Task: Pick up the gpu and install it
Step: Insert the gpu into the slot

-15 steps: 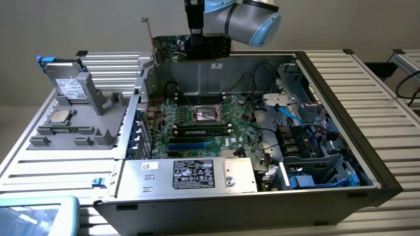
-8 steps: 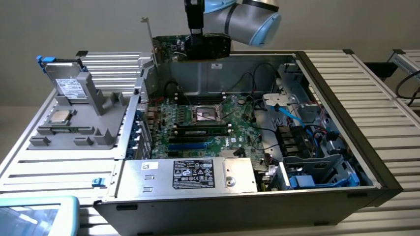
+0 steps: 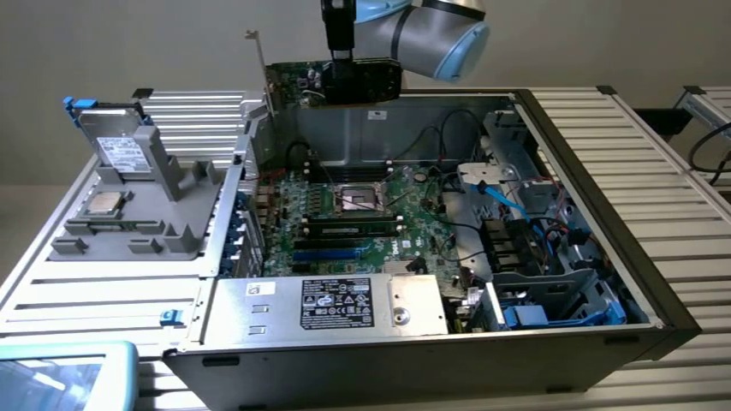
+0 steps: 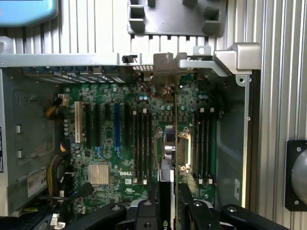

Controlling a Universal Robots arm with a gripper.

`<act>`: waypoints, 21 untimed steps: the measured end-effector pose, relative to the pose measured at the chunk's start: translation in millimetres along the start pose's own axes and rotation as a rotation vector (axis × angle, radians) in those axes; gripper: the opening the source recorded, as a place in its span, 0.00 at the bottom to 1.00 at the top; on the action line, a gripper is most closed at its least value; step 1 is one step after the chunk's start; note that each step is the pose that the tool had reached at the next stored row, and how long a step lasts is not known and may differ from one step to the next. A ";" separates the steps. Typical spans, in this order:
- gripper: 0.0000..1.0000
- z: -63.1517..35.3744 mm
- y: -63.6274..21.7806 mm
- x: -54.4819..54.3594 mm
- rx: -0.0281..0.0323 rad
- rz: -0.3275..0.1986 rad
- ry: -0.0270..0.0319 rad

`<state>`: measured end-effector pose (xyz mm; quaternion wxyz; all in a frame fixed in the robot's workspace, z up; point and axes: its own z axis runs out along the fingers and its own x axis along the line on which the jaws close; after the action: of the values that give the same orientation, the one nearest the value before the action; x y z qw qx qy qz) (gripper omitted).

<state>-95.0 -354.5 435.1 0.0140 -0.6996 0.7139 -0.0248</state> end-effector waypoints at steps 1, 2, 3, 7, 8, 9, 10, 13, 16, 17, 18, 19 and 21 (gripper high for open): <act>0.27 0.0 0.0 0.0 0.0000 0.000 0.0000; 0.27 0.0 0.0 0.0 0.0000 0.000 0.0000; 0.27 0.0 0.0 0.0 0.0000 0.000 0.0000; 0.27 0.9 -0.1 5.0 -0.0001 0.008 0.0005; 0.27 1.8 -0.1 6.3 -0.0001 0.013 0.0007; 0.27 2.7 0.0 7.3 -0.0002 0.020 0.0009; 0.27 3.7 0.0 8.0 -0.0003 0.028 0.0015; 0.27 7.2 0.2 9.7 -0.0008 0.056 0.0032; 0.27 12.0 0.3 14.5 -0.0010 0.068 0.0037; 0.27 13.7 0.4 16.8 -0.0012 0.070 0.0038; 0.27 15.6 0.5 19.3 -0.0011 0.071 0.0036; 0.27 17.5 0.5 21.6 -0.0010 0.073 0.0033; 0.27 21.2 0.6 26.6 -0.0012 0.076 0.0030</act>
<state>-95.0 -381.4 414.3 0.0135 -0.6720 0.7400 -0.0248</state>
